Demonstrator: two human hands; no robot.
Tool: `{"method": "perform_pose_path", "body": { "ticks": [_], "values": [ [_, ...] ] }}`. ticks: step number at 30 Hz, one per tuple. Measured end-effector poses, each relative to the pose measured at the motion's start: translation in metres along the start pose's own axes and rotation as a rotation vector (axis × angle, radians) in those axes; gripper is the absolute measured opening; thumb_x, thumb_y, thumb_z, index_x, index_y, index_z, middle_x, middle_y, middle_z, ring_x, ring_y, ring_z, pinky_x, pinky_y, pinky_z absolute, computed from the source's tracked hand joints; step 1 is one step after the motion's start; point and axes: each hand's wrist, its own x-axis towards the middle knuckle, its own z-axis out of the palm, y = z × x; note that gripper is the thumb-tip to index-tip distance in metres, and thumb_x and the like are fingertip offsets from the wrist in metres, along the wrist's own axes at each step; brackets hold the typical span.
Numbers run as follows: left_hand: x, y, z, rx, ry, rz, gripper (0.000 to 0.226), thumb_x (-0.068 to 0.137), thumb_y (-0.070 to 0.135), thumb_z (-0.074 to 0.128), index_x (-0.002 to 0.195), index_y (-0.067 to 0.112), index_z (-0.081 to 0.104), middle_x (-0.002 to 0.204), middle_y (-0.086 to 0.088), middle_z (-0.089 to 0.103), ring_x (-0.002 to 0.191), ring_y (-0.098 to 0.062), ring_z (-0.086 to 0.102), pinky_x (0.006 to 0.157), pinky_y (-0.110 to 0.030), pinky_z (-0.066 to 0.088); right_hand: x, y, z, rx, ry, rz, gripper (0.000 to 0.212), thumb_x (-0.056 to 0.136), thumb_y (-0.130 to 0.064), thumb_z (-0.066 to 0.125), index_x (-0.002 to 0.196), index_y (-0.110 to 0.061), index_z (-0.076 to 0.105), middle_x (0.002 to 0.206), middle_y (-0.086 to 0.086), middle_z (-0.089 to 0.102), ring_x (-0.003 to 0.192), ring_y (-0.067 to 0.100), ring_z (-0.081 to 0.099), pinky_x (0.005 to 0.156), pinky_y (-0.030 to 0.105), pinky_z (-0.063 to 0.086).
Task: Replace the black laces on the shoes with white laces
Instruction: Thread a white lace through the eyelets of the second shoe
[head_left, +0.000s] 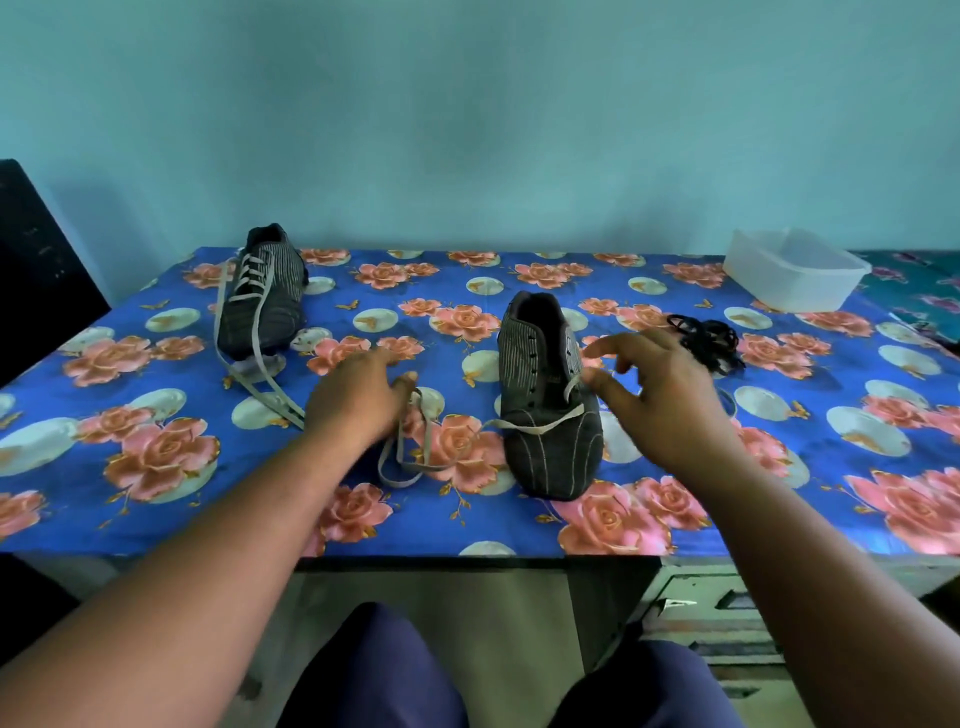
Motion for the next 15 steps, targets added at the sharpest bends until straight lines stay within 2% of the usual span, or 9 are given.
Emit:
{"method": "perform_pose_path", "body": {
  "ticks": [2, 5, 7, 9, 11, 13, 15],
  "values": [
    [0.012, -0.008, -0.001, 0.069, -0.080, -0.020, 0.038, 0.095, 0.052, 0.062, 0.115, 0.022, 0.073, 0.116, -0.003, 0.071, 0.097, -0.026, 0.066, 0.076, -0.036, 0.052, -0.002, -0.019, 0.006, 0.010, -0.045, -0.091, 0.019, 0.094, -0.048, 0.065, 0.110, -0.038, 0.070, 0.092, -0.015, 0.055, 0.097, 0.018, 0.057, 0.085, 0.045, 0.045],
    [0.022, -0.003, -0.004, 0.083, -0.111, -0.008, 0.028, 0.090, 0.050, 0.070, 0.101, 0.026, 0.078, 0.104, 0.004, 0.074, 0.081, -0.017, 0.063, 0.064, -0.029, 0.042, -0.004, -0.039, 0.013, -0.010, -0.101, -0.166, 0.017, 0.093, -0.048, 0.066, 0.106, -0.039, 0.072, 0.094, -0.016, 0.059, 0.101, 0.017, 0.053, 0.083, 0.038, 0.035],
    [0.022, 0.004, -0.004, 0.046, -0.123, -0.019, 0.013, 0.088, 0.042, 0.073, 0.084, 0.030, 0.075, 0.092, 0.009, 0.074, 0.073, -0.012, 0.065, 0.061, -0.027, 0.043, -0.006, -0.042, 0.014, -0.007, -0.115, -0.173, 0.020, 0.093, -0.054, 0.062, 0.104, -0.040, 0.072, 0.093, -0.017, 0.059, 0.100, 0.014, 0.050, 0.082, 0.036, 0.031],
    [0.022, 0.006, -0.003, -0.010, -0.123, -0.029, 0.015, 0.086, 0.032, 0.072, 0.072, 0.028, 0.071, 0.080, 0.011, 0.073, 0.071, -0.012, 0.067, 0.063, -0.028, 0.050, -0.010, -0.041, 0.014, -0.031, -0.131, -0.180, 0.032, 0.091, -0.064, 0.052, 0.104, -0.042, 0.072, 0.094, -0.019, 0.059, 0.100, 0.014, 0.049, 0.083, 0.038, 0.034],
    [0.019, 0.008, -0.004, -0.048, -0.143, -0.032, 0.016, 0.088, 0.026, 0.068, 0.072, 0.024, 0.071, 0.076, 0.009, 0.072, 0.072, -0.014, 0.067, 0.070, -0.033, 0.056, -0.015, -0.037, 0.013, -0.082, -0.165, -0.208, 0.041, 0.090, -0.069, 0.047, 0.105, -0.041, 0.073, 0.099, -0.019, 0.060, 0.101, 0.016, 0.050, 0.087, 0.042, 0.037],
    [0.019, 0.008, -0.004, -0.087, -0.147, -0.011, 0.015, 0.093, 0.024, 0.064, 0.080, 0.023, 0.071, 0.090, 0.007, 0.074, 0.079, -0.013, 0.064, 0.076, -0.033, 0.053, -0.021, -0.034, 0.012, -0.124, -0.181, -0.254, 0.039, 0.091, -0.068, 0.049, 0.102, -0.040, 0.073, 0.100, -0.018, 0.060, 0.099, 0.017, 0.049, 0.087, 0.043, 0.038],
    [0.016, 0.009, -0.005, -0.216, -0.029, 0.033, 0.010, 0.096, 0.025, 0.062, 0.090, 0.022, 0.069, 0.099, 0.007, 0.072, 0.091, -0.016, 0.064, 0.076, -0.031, 0.046, -0.026, -0.030, 0.011, -0.135, -0.174, -0.291, 0.033, 0.091, -0.064, 0.052, 0.096, -0.038, 0.072, 0.099, -0.017, 0.059, 0.098, 0.017, 0.050, 0.086, 0.043, 0.038]
  ]
}}
